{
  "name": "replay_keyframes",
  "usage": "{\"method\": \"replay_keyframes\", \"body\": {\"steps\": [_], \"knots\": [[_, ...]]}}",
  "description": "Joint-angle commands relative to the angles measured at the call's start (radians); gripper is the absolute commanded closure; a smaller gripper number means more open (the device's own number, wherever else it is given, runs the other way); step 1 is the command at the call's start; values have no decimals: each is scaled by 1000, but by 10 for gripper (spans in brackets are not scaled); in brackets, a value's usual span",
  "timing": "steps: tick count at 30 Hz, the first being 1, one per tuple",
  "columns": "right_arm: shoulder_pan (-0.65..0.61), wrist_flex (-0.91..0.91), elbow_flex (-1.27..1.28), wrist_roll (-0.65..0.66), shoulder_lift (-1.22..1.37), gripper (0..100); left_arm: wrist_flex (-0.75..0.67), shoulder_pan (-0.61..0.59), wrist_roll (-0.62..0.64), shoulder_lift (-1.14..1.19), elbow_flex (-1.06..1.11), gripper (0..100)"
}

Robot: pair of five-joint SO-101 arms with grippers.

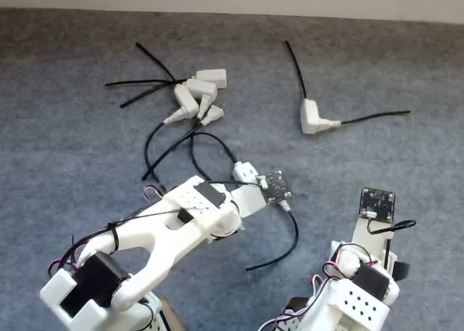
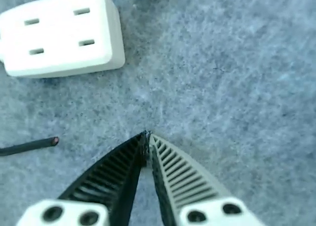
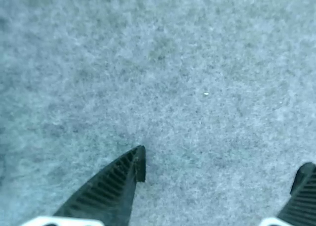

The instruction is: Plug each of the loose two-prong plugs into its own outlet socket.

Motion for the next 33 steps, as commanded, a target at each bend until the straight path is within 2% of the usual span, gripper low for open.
{"method": "replay_keyframes", "body": {"steps": [1, 6, 11, 14, 17, 21, 24, 33], "knots": [[-7, -30, 24, 3, -4, 566, 11, -30, 60, -16, -21, 990], [-13, -30, -2, 11, -5, 566, 8, -151, 204, -19, -96, 993], [-105, 74, -188, 61, 1, 566, -12, -282, 322, -101, -82, 993], [-209, 166, -335, 64, 2, 566, -103, -323, 391, -197, 2, 993], [-360, 254, -481, 60, 4, 570, -275, -344, 454, -309, 147, 993], [-552, 291, -562, 58, 51, 659, -534, -341, 466, -461, 372, 992], [-665, 252, -555, 66, 162, 697, -675, -343, 466, -568, 501, 989], [-914, 145, -549, 66, 446, 695, -700, -349, 466, -782, 622, 989]]}}
